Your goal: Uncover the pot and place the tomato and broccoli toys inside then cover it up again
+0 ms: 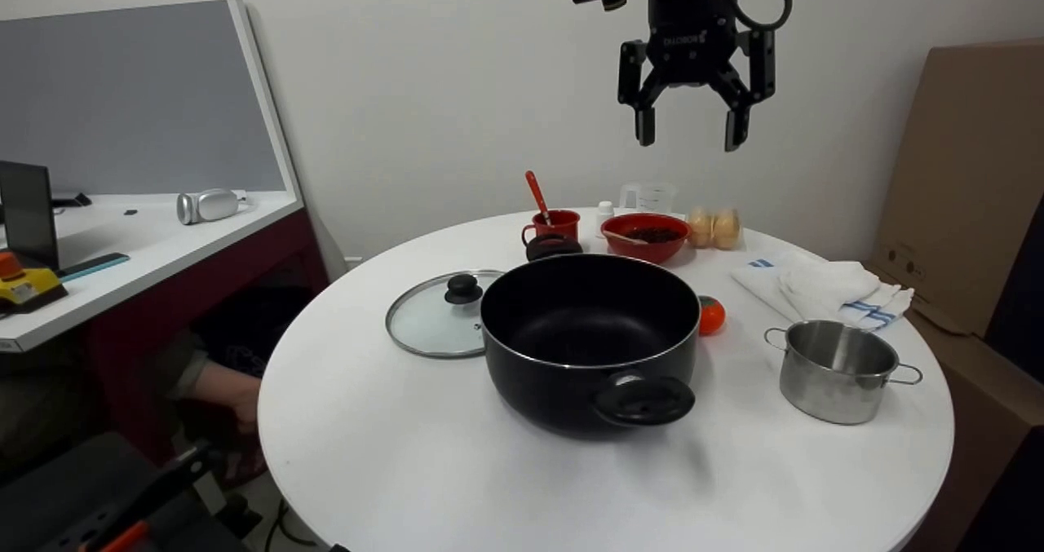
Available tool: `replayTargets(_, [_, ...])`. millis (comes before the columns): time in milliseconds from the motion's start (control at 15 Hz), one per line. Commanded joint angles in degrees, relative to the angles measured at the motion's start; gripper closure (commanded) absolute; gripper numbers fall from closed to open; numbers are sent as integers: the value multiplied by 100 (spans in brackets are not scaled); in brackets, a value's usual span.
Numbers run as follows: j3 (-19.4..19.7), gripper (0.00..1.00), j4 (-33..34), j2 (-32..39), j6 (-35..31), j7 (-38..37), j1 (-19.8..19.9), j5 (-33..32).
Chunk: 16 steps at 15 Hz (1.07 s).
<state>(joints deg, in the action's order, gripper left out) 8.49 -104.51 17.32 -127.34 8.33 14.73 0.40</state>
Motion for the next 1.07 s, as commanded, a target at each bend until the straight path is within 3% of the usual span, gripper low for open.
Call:
replayTargets(0, [52,0,14,33,-39,15,5,69])
replayTargets(467, [90,0,-198,23,-279,-173,-67,-82])
replayTargets(800, [206,0,10,661,-1222,-776,-251,-606])
replayTargets(1000, [272,0,298,1143,-1399,-920,-255,-677])
